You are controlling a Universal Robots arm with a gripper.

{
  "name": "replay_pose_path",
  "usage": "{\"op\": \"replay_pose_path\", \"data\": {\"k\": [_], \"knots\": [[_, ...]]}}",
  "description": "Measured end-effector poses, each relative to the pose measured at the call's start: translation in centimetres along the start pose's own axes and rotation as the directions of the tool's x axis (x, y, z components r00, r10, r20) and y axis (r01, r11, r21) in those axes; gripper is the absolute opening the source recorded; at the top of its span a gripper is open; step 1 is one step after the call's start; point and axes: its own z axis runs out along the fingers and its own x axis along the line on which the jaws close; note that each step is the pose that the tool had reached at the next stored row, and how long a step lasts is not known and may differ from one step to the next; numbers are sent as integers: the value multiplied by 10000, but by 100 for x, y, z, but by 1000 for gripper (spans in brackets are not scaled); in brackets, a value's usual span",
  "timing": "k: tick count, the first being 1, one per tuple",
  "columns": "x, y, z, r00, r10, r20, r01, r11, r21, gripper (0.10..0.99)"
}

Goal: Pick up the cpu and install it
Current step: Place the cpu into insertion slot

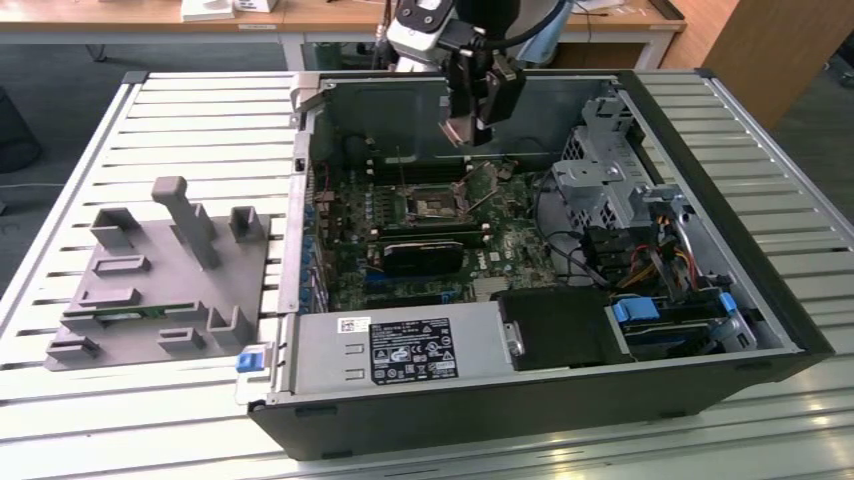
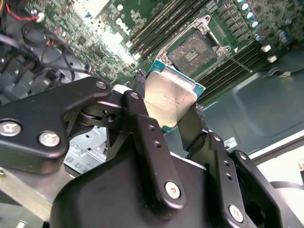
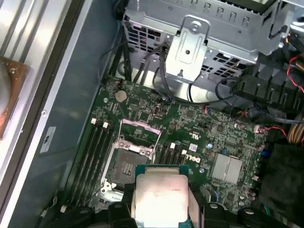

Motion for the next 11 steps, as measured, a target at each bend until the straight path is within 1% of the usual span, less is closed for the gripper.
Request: {"op": "replay_pose_path", "data": {"k": [5, 11], "knots": [[2, -5, 37, 9987, 509, 42, -510, 9987, 12, 529], [5, -15, 74, 9951, 990, 80, -990, 9951, 21, 529]]}}
